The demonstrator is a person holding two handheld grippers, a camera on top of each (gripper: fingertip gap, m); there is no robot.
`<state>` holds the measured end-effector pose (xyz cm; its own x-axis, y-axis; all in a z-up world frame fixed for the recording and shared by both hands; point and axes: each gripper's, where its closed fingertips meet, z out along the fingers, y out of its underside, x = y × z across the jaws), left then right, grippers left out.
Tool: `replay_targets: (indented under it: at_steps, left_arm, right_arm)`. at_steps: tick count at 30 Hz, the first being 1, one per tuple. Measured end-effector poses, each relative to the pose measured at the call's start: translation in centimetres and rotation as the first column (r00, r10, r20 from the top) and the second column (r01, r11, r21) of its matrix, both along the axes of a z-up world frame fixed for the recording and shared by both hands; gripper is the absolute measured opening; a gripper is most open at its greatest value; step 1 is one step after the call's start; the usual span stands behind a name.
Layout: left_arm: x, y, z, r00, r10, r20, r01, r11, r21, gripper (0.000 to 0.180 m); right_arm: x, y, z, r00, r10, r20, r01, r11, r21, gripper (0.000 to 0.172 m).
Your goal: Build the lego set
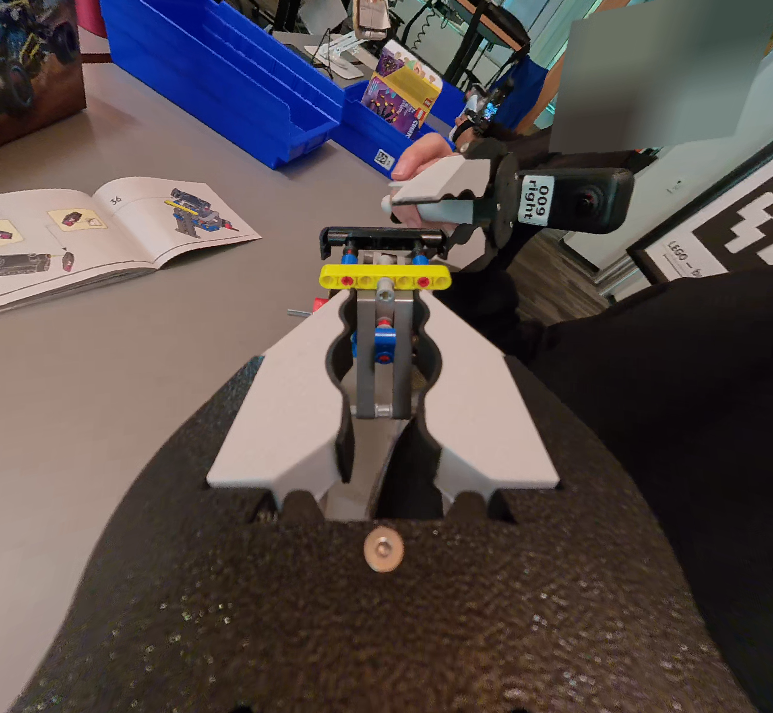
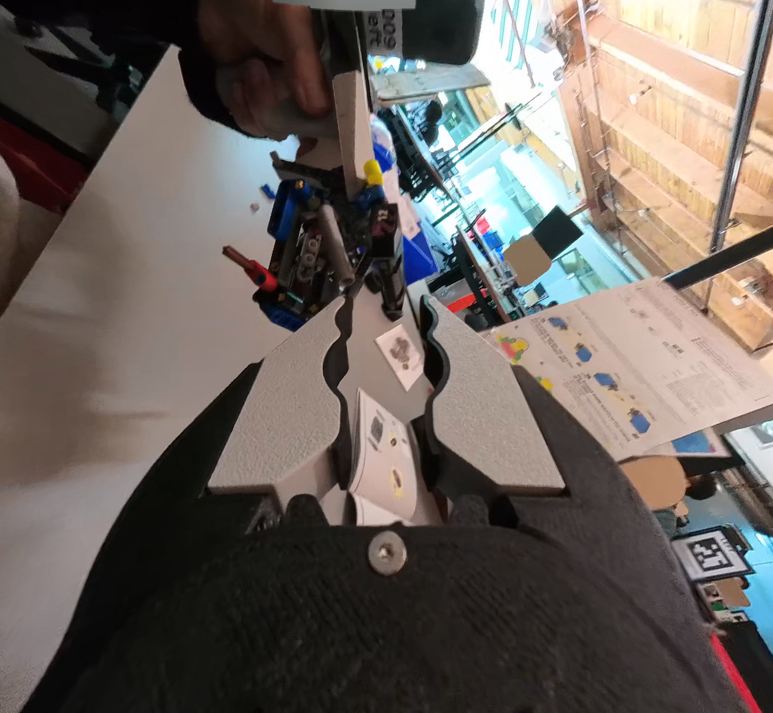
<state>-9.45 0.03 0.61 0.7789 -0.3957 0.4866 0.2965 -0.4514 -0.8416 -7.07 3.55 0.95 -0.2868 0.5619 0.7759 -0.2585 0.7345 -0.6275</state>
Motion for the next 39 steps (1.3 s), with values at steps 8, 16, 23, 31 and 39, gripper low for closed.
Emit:
replay_targets:
  at_steps: [8,16,23,31,39]
  left_arm:
    - [1.8,-1.9,1.3,0.996,-0.079,0.044,0.078,0.997,0.024,0.023]
    - [1.9,-2.2,2.3,0.996,-0.005,-0.094,0.005,1.0,0.001,0.023]
    - [2.4,-1.8,2.8,0.998,-0.004,-0.067,0.002,1.0,-0.026,0.023]
    - [1.7,-0.8,1.3,0.997,-0.001,-0.072,0.003,0.999,0.032,0.024]
    - [-0.1,0.6,-2.1,0.989,0.03,-0.147,-0.008,0.989,0.146,0.024]
  right_arm:
    - [0.6,-3.3,2.6,0.992,0.051,-0.112,-0.046,0.997,0.055,0.019]
    - [0.8,-3.8,2.9,0.985,0.088,-0.146,-0.082,0.995,0.048,0.009]
    - [1.3,-3.5,3.6,0.975,0.139,-0.173,-0.151,0.987,-0.06,0.009]
    - [0.7,-2.6,2.5,0.984,0.114,-0.134,-0.124,0.99,-0.062,0.008]
    - [-1.2,-1.0,-1.4,0.997,0.08,0.003,-0.08,0.995,-0.062,0.012]
